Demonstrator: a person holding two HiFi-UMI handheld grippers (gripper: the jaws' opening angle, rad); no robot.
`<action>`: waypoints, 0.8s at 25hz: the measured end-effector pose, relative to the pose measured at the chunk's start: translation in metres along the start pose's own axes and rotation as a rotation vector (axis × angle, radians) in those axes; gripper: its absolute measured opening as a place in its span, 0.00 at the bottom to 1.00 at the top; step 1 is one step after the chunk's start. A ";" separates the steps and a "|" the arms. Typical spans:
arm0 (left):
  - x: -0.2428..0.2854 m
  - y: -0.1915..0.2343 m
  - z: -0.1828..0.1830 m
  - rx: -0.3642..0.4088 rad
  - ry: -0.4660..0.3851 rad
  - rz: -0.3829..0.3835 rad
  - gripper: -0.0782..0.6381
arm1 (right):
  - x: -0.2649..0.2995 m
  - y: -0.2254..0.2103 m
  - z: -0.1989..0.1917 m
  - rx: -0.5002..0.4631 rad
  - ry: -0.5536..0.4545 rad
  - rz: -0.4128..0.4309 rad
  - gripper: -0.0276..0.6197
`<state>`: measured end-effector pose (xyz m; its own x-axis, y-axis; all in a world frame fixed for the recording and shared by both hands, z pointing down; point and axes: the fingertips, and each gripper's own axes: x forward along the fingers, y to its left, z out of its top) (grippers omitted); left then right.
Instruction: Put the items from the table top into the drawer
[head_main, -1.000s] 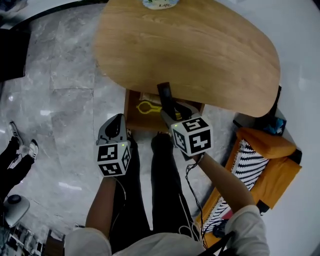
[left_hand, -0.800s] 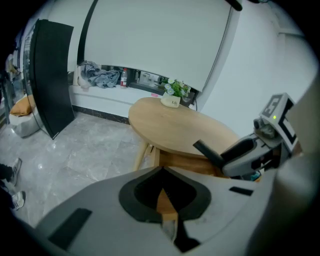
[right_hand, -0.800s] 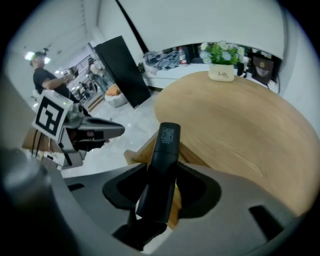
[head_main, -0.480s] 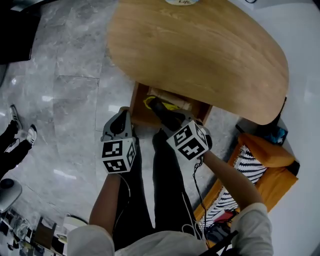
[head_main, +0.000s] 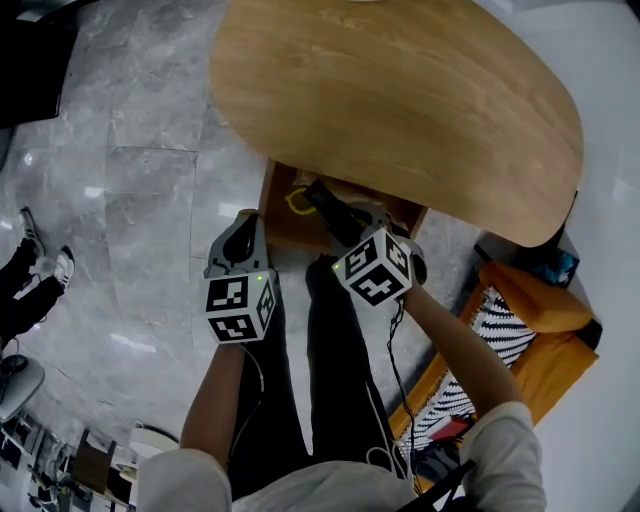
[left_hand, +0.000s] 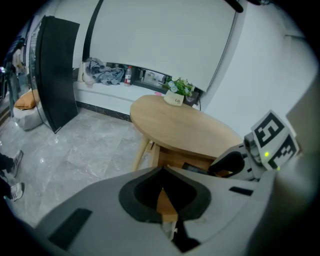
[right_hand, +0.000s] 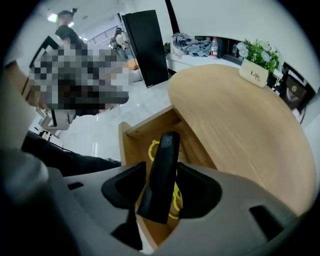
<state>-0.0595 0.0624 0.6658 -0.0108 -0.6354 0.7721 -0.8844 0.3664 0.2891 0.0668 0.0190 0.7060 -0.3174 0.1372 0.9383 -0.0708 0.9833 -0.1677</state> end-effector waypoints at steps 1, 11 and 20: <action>0.001 0.000 -0.001 -0.001 0.000 -0.001 0.12 | 0.001 -0.004 -0.001 -0.001 -0.002 -0.026 0.33; -0.004 0.008 -0.004 -0.003 0.001 0.004 0.12 | -0.005 -0.008 -0.017 0.060 0.016 -0.066 0.32; -0.021 0.009 0.015 0.020 -0.033 -0.003 0.12 | -0.038 -0.020 0.001 0.255 -0.106 -0.148 0.28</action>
<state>-0.0743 0.0689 0.6432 -0.0226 -0.6586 0.7522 -0.8937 0.3506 0.2801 0.0791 -0.0063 0.6731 -0.3824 -0.0317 0.9235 -0.3541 0.9281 -0.1148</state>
